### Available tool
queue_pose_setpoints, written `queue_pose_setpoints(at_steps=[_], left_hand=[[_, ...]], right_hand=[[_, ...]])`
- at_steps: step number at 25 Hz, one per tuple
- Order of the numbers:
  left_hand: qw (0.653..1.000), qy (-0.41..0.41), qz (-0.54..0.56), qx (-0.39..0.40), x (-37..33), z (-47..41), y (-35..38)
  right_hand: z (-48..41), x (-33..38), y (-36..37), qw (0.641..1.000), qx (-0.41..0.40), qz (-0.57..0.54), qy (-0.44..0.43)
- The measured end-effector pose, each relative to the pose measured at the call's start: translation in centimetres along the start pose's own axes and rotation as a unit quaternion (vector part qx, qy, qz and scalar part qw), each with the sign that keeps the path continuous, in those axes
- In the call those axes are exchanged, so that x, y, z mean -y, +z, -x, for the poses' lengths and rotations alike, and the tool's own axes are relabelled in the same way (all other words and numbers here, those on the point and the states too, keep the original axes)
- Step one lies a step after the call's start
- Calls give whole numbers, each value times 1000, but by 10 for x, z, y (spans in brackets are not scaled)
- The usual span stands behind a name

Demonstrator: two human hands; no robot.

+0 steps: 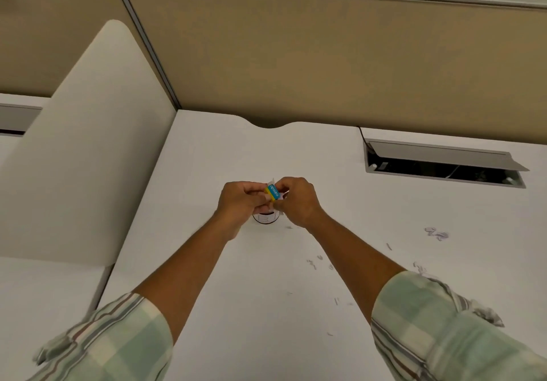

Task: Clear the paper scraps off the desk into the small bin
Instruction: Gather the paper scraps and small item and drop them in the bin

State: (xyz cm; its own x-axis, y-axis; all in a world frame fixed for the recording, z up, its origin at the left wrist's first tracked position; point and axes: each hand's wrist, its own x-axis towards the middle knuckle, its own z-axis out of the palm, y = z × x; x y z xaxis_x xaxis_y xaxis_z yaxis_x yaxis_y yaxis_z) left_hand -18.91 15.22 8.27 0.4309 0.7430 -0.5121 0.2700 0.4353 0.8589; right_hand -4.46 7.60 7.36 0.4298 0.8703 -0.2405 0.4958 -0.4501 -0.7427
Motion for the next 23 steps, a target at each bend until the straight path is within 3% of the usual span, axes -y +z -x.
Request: queue_pose_setpoints(at_steps=[4,8,11,16,18,21,23], left_hand=[[994,-7,-90,-53,0,-22,-3],[956,36,-278,-86,7,-33,1],[933,54,-343,-95,11,-36,1],[934,60,-329,-125,13,-38,-4],[937,66,-314,-138,14,-39,-9],[948,47,-279,-148,20,-40,-13],[960,24,-242,-141,23,-41,-14]], right_hand=[[-24,7,14,996,31,85,2],[-27,2,19,988,59,144,-1],[-26,-1,20,981,36,189,-19],[-17,-3,18,986,-13,167,-2],[-20,4,24,975,34,220,-15],[-24,18,36,944,147,291,44],[-13,11,47,924,144,354,-31]])
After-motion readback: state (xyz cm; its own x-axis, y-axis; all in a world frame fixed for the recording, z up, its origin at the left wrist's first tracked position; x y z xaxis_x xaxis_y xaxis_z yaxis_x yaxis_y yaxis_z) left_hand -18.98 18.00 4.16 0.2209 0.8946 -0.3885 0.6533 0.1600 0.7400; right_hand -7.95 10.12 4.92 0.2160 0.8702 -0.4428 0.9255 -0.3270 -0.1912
